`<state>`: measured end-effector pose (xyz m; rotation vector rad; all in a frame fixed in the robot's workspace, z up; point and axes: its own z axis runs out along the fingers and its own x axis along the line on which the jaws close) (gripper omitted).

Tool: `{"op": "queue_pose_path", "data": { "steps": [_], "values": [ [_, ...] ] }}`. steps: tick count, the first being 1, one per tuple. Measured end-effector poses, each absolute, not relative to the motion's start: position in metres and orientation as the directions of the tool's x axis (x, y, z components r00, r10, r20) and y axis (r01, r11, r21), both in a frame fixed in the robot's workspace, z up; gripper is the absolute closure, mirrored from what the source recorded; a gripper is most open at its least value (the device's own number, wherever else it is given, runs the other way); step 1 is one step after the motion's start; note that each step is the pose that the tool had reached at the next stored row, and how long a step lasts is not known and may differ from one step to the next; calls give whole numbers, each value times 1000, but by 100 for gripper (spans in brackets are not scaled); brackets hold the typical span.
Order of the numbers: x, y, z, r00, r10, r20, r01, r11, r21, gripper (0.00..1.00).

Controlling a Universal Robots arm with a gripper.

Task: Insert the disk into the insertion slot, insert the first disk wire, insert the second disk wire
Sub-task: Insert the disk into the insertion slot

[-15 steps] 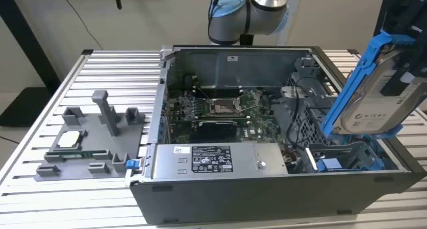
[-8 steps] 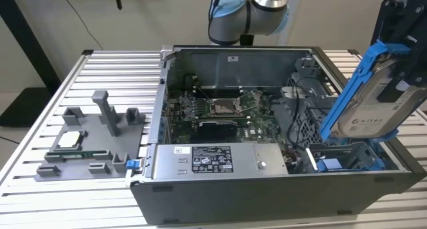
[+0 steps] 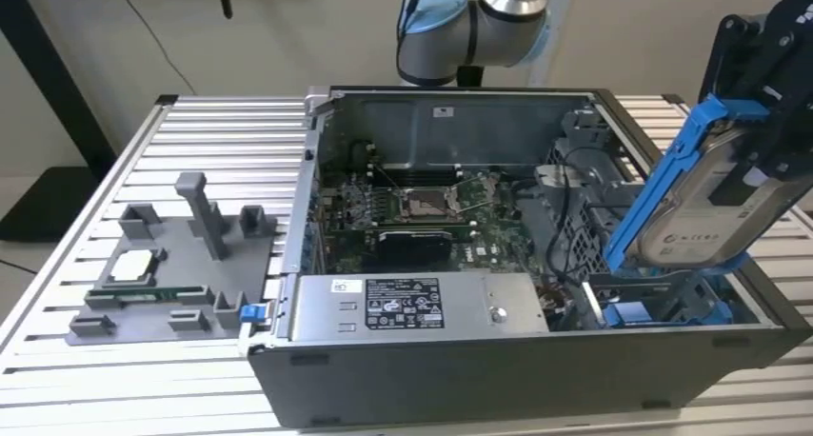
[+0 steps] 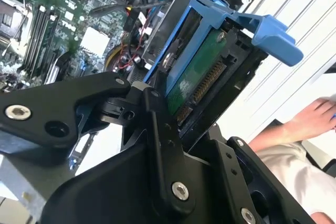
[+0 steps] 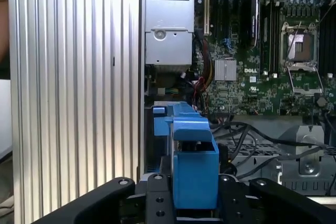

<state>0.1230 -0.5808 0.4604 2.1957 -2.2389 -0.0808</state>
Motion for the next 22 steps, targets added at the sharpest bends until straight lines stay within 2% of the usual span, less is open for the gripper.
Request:
{"op": "queue_pose_path", "data": {
  "steps": [22],
  "values": [
    [132,-581,423,-22,-998,-52,-999,20,40,100]
  ]
}}
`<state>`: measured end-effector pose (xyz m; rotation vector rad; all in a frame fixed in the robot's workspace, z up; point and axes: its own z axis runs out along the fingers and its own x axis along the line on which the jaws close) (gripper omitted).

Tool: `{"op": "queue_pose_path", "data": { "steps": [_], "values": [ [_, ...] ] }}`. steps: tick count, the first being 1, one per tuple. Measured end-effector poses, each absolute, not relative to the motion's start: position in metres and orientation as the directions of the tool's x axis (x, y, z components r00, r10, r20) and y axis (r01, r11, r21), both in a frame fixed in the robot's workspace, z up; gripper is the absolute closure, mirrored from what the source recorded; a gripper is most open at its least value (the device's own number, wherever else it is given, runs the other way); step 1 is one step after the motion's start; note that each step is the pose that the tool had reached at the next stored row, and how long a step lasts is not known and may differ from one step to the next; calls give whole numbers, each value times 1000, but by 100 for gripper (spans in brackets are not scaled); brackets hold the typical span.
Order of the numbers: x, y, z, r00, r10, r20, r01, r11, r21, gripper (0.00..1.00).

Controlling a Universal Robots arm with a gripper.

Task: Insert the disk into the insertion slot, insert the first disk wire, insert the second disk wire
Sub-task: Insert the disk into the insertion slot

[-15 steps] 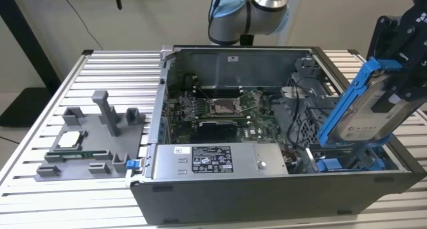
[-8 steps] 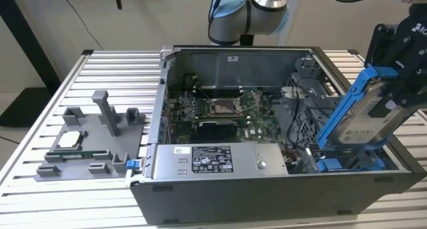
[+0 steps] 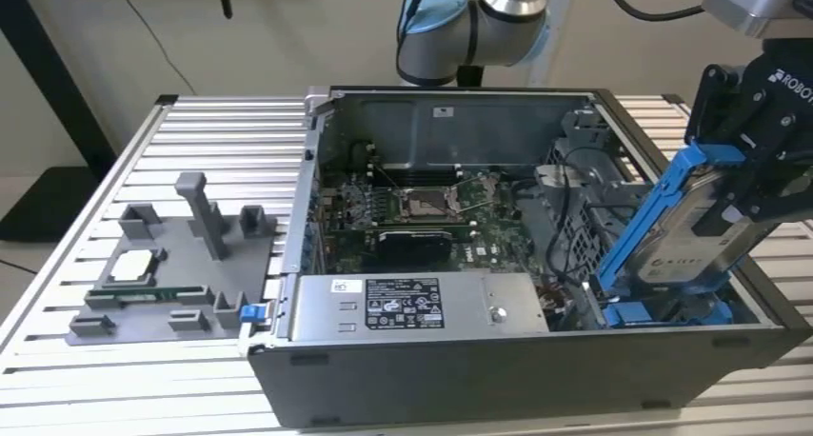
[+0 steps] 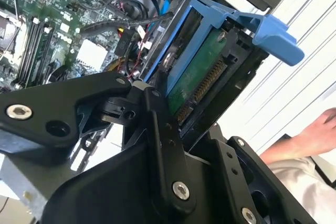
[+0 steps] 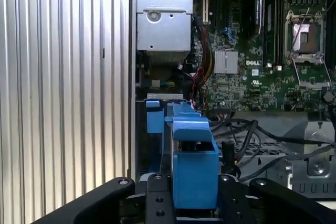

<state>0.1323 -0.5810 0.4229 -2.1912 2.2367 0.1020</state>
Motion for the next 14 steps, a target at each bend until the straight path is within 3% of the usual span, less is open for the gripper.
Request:
{"op": "queue_pose_path", "data": {
  "steps": [14],
  "values": [
    [130,-581,404,-26,-998,-52,-999,24,40,100]
  ]
}}
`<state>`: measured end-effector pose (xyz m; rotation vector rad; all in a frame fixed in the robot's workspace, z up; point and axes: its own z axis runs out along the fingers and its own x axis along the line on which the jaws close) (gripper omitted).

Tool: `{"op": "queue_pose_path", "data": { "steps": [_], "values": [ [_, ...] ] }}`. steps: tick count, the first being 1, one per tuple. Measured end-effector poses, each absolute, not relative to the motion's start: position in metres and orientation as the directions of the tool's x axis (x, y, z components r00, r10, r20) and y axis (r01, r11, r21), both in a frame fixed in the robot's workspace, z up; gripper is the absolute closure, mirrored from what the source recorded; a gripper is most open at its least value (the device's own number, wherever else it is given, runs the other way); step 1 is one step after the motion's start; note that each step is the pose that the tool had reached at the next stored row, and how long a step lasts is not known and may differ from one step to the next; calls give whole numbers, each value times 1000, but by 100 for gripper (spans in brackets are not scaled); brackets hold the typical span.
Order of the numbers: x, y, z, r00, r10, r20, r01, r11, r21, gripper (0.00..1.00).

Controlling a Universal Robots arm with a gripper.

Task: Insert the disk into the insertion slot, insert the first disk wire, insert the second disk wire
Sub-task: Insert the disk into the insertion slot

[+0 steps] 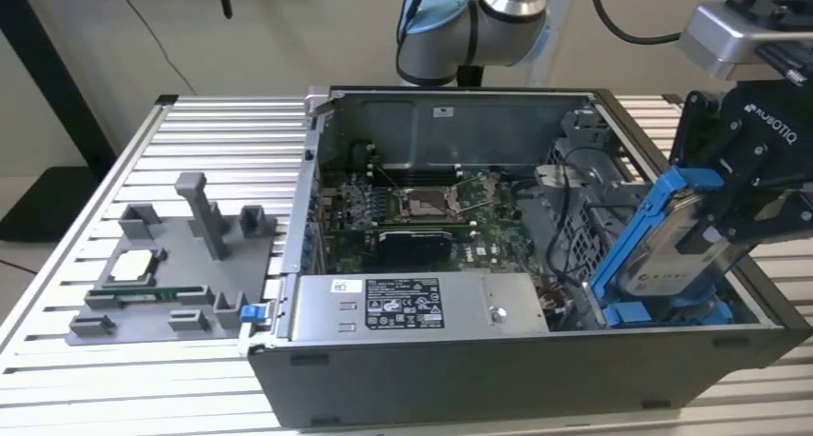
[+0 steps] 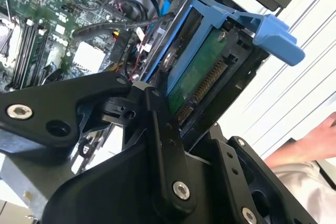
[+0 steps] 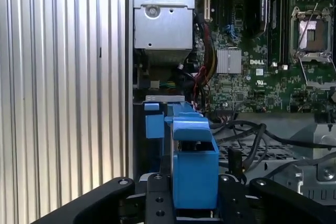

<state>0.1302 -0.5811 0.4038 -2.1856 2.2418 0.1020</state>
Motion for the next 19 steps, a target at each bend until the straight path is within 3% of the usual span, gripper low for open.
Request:
{"op": "queue_pose_path", "data": {
  "steps": [19],
  "values": [
    [130,-581,380,-27,-998,-52,-999,25,40,100]
  ]
}}
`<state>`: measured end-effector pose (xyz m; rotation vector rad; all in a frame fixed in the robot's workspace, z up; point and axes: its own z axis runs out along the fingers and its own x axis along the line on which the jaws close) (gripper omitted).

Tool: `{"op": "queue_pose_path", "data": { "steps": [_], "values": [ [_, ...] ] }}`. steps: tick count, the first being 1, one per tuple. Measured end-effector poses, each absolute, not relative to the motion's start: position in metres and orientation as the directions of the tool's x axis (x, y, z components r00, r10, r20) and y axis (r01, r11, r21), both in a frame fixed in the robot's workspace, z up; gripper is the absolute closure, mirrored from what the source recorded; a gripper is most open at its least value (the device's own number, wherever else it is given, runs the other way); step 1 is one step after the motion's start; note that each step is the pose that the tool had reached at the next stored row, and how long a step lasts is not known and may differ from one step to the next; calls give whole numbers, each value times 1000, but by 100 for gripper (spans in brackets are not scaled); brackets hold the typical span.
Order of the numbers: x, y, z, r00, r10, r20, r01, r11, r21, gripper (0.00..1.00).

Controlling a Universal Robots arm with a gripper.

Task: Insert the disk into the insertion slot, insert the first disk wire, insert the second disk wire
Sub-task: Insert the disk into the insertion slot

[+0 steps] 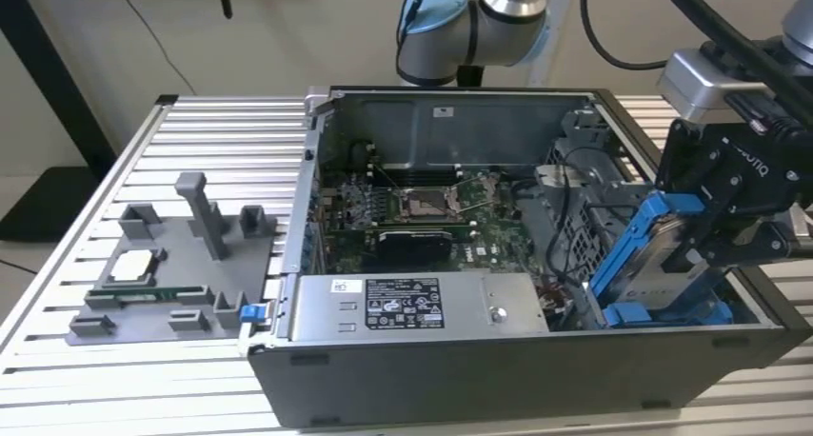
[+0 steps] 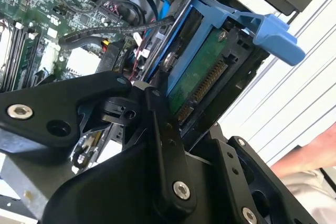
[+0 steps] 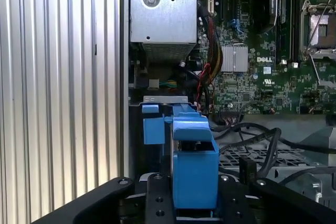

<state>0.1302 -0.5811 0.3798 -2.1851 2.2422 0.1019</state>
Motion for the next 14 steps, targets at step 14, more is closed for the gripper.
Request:
{"op": "queue_pose_path", "data": {
  "steps": [14],
  "values": [
    [130,-581,376,-27,-998,-52,-999,25,40,100]
  ]
}}
